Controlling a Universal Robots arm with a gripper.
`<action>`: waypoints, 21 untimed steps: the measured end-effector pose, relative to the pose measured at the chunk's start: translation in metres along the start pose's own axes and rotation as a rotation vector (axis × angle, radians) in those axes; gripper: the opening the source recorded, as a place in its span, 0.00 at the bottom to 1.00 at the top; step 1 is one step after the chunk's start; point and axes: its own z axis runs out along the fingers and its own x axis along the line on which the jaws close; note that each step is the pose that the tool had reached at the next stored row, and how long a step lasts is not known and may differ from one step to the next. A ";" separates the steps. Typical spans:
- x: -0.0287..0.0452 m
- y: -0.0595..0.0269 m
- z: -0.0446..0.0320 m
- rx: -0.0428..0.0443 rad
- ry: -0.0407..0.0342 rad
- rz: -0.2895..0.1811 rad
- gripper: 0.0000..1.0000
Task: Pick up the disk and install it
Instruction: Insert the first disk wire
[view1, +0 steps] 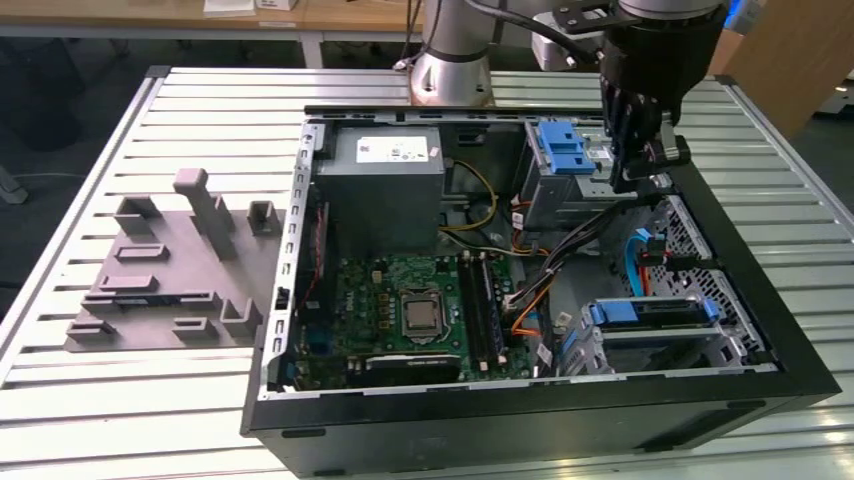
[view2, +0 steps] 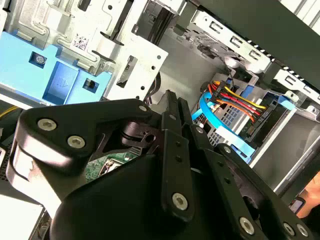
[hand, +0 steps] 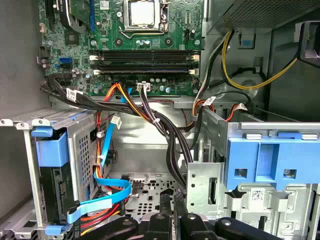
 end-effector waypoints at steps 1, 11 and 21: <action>0.0000 0.0002 -0.0001 0.0000 0.0000 0.000 0.17; 0.0000 0.0007 -0.0001 0.0000 0.0000 0.000 0.17; 0.0020 -0.0028 -0.0034 -0.0029 -0.0001 0.000 0.17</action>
